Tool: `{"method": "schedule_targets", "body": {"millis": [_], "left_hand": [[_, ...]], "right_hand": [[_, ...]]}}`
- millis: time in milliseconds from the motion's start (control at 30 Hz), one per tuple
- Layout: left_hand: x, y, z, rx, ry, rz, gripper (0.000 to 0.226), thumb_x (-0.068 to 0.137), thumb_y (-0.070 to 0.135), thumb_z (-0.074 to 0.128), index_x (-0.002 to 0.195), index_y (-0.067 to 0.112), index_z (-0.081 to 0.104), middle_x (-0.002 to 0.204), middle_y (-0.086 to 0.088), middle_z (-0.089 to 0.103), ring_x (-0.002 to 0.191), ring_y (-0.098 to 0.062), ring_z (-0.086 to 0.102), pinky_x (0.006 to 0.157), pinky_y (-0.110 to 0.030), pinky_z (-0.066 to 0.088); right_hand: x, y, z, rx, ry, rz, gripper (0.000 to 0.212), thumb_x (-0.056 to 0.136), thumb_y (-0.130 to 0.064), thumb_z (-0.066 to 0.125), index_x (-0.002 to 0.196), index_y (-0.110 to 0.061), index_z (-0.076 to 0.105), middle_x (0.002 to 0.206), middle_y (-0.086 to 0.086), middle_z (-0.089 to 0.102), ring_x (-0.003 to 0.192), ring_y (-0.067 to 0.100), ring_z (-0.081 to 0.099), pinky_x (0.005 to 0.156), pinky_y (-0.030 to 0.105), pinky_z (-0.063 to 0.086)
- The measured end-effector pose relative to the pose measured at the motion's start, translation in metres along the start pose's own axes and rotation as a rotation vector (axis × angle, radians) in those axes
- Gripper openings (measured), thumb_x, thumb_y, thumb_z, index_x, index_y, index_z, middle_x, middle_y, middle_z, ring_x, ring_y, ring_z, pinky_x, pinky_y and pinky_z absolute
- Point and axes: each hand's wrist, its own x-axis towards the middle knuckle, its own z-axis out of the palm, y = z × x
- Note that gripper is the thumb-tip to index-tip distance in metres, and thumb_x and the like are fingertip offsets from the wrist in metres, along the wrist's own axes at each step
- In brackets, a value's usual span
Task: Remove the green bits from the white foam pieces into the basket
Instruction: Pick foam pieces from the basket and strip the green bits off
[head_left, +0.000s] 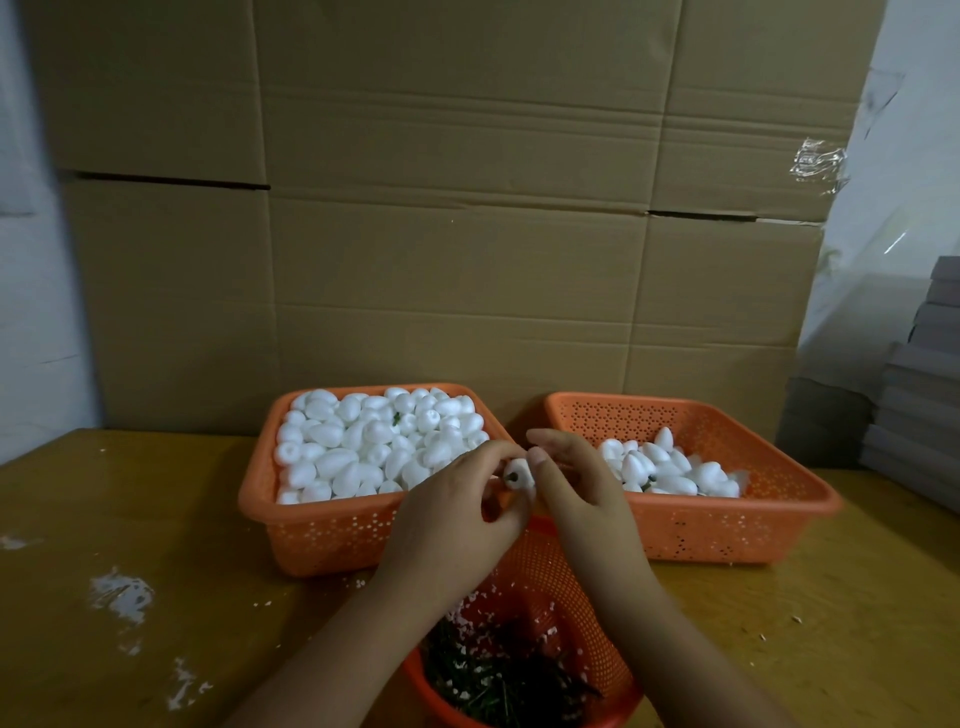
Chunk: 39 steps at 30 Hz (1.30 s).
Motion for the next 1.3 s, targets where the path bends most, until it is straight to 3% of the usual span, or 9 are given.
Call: {"method": "schedule_targets", "body": {"millis": [67, 333, 600, 733, 867, 1033, 1167, 1300], "left_hand": [[-0.001, 0.001, 0.0, -0.026, 0.004, -0.014, 0.025, 0.084, 0.06, 0.045, 0.107, 0.05, 0.047, 0.103, 0.039, 0.056, 0.086, 0.016, 0.059, 0.063, -0.005, 0.045], [-0.001, 0.001, 0.0, -0.034, 0.037, 0.008, 0.016, 0.089, 0.044, 0.061, 0.1, 0.042, 0.049, 0.102, 0.03, 0.06, 0.088, 0.012, 0.061, 0.064, -0.021, 0.053], [0.0, -0.001, 0.001, 0.04, 0.041, 0.001, 0.022, 0.089, 0.063, 0.05, 0.1, 0.044, 0.052, 0.098, 0.028, 0.06, 0.091, 0.011, 0.057, 0.062, -0.011, 0.046], [0.001, -0.001, 0.001, 0.02, 0.075, -0.022, 0.02, 0.09, 0.06, 0.055, 0.099, 0.042, 0.053, 0.098, 0.028, 0.061, 0.091, 0.009, 0.059, 0.068, -0.017, 0.05], [0.001, 0.0, 0.0, 0.026, 0.078, 0.0, 0.025, 0.091, 0.063, 0.049, 0.101, 0.041, 0.054, 0.097, 0.029, 0.064, 0.093, 0.012, 0.059, 0.07, -0.02, 0.053], [-0.001, 0.0, 0.001, 0.07, 0.114, 0.058, 0.024, 0.094, 0.061, 0.048, 0.102, 0.04, 0.056, 0.093, 0.024, 0.06, 0.092, 0.004, 0.057, 0.067, -0.02, 0.051], [0.001, 0.0, 0.0, 0.043, 0.162, 0.063, 0.015, 0.09, 0.053, 0.057, 0.096, 0.039, 0.055, 0.091, 0.022, 0.057, 0.087, -0.002, 0.057, 0.062, -0.015, 0.045], [0.002, -0.001, 0.0, -0.025, 0.209, 0.059, 0.016, 0.086, 0.051, 0.054, 0.098, 0.041, 0.053, 0.092, 0.022, 0.058, 0.085, -0.002, 0.058, 0.061, -0.017, 0.047]], "right_hand": [[0.002, 0.002, 0.0, 0.009, 0.004, 0.049, 0.015, 0.097, -0.023, 0.054, 0.107, -0.025, 0.066, 0.093, -0.019, 0.068, 0.088, -0.011, 0.061, 0.068, 0.004, 0.045], [0.003, 0.004, -0.003, 0.055, 0.126, 0.076, 0.019, 0.096, -0.017, 0.054, 0.09, -0.02, 0.071, 0.081, -0.007, 0.071, 0.075, 0.0, 0.065, 0.065, 0.012, 0.049], [0.001, -0.005, -0.005, 0.103, 0.16, -0.011, 0.021, 0.095, -0.012, 0.052, 0.092, -0.02, 0.072, 0.085, -0.009, 0.072, 0.08, -0.002, 0.065, 0.064, 0.008, 0.047], [-0.003, -0.008, -0.005, 0.081, 0.102, -0.041, 0.024, 0.094, -0.01, 0.054, 0.088, -0.023, 0.073, 0.087, -0.01, 0.072, 0.083, -0.002, 0.065, 0.065, 0.007, 0.046], [-0.002, -0.009, -0.006, 0.088, 0.098, -0.054, 0.027, 0.094, -0.008, 0.053, 0.086, -0.023, 0.074, 0.09, -0.005, 0.073, 0.087, 0.004, 0.066, 0.071, 0.014, 0.051], [-0.003, -0.009, -0.005, 0.091, 0.091, -0.075, 0.029, 0.093, -0.001, 0.051, 0.085, -0.017, 0.074, 0.089, 0.0, 0.074, 0.091, 0.013, 0.068, 0.081, 0.028, 0.054], [-0.001, -0.006, -0.005, 0.079, 0.109, -0.038, 0.027, 0.093, -0.002, 0.053, 0.091, -0.02, 0.073, 0.092, -0.009, 0.073, 0.088, 0.002, 0.066, 0.073, 0.014, 0.05], [0.0, -0.006, -0.001, 0.117, -0.028, 0.102, 0.021, 0.097, -0.011, 0.052, 0.098, -0.017, 0.072, 0.091, -0.007, 0.074, 0.082, 0.001, 0.068, 0.067, 0.01, 0.05]]}}
